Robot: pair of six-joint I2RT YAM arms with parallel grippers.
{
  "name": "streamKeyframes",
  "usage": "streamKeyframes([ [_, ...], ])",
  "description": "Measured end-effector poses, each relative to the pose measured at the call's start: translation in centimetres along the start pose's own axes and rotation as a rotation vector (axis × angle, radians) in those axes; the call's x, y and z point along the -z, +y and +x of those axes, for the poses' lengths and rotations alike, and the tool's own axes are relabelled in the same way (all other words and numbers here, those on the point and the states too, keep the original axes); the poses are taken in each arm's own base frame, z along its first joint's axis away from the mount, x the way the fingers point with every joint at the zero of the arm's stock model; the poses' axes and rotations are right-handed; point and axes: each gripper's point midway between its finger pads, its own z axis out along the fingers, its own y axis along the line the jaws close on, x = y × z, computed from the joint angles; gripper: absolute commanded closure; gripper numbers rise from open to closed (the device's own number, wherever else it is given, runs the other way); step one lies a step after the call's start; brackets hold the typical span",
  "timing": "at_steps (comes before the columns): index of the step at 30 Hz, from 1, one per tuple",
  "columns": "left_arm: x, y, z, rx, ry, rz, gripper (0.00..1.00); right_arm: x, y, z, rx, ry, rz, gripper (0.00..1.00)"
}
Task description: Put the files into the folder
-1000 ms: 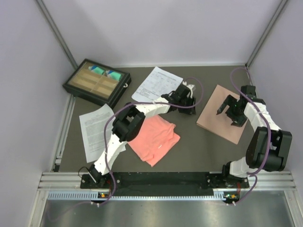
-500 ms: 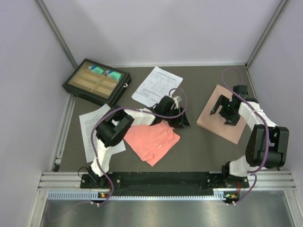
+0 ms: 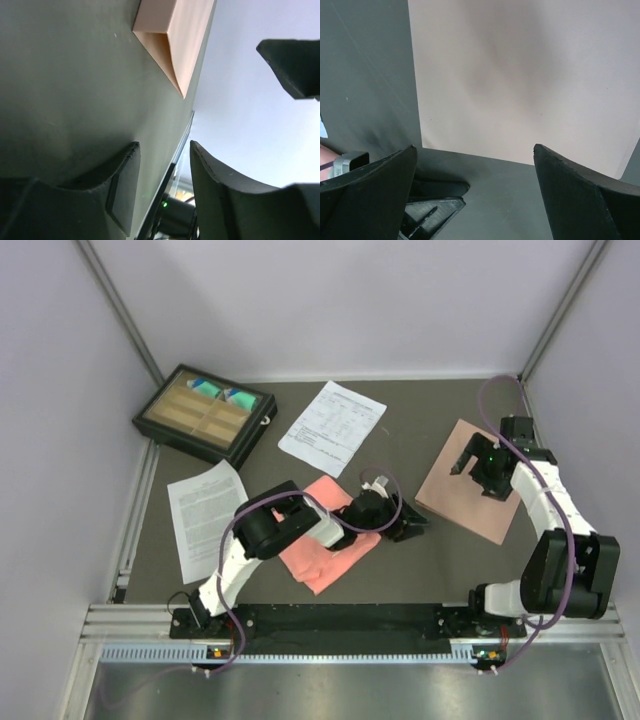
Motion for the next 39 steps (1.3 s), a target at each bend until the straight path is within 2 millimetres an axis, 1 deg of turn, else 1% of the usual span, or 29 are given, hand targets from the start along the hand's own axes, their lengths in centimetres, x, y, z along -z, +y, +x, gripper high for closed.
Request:
streamKeyframes([
  [2,-0.3,-0.2,0.2,0.018,-0.031,0.007,0.52,0.5,0.2,-0.3,0.008,-0.017,-0.009,0.01],
  [3,-0.5,-0.3,-0.1,0.026,-0.06,0.008,0.53,0.6,0.3,-0.4,0.01,-0.023,-0.014,0.01],
  [11,-0.8,-0.1,-3.8,0.046,-0.275,0.002,0.59,1.7,1.4,-0.4,0.022,-0.032,-0.081,0.01],
  [13,-0.9,0.0,-4.2,0.046,-0.306,0.005,0.61,2.0,1.7,-0.3,0.024,-0.039,-0.1,0.01],
  [18,-2.1,-0.2,-4.6,0.051,-0.337,0.049,0.65,2.7,2.3,-0.2,0.031,-0.049,-0.142,0.01],
  [24,-2.4,-0.5,-4.9,0.051,-0.359,0.089,0.66,2.3,2.6,0.5,0.038,-0.029,-0.174,0.01],
  [26,-2.6,-0.6,-5.0,0.049,-0.365,0.093,0.67,2.2,2.7,0.7,0.038,-0.021,-0.182,0.01],
  [31,-3.5,-0.9,-5.1,0.048,-0.378,0.099,0.69,2.2,2.9,1.0,0.039,-0.012,-0.201,0.01],
  [34,-4.0,-1.1,-5.1,0.052,-0.386,0.098,0.74,2.3,3.1,1.0,0.039,-0.013,-0.208,0.01],
  [35,-4.1,-1.1,-5.1,0.054,-0.388,0.097,0.79,2.4,3.1,1.0,0.036,-0.014,-0.208,0.01],
  [38,-4.2,-1.0,-5.0,0.059,-0.397,0.093,0.87,2.4,3.0,0.8,0.028,-0.022,-0.199,0.01],
  [39,-4.2,-1.0,-5.0,0.06,-0.399,0.091,0.92,2.4,2.9,0.8,0.023,-0.024,-0.193,0.01],
])
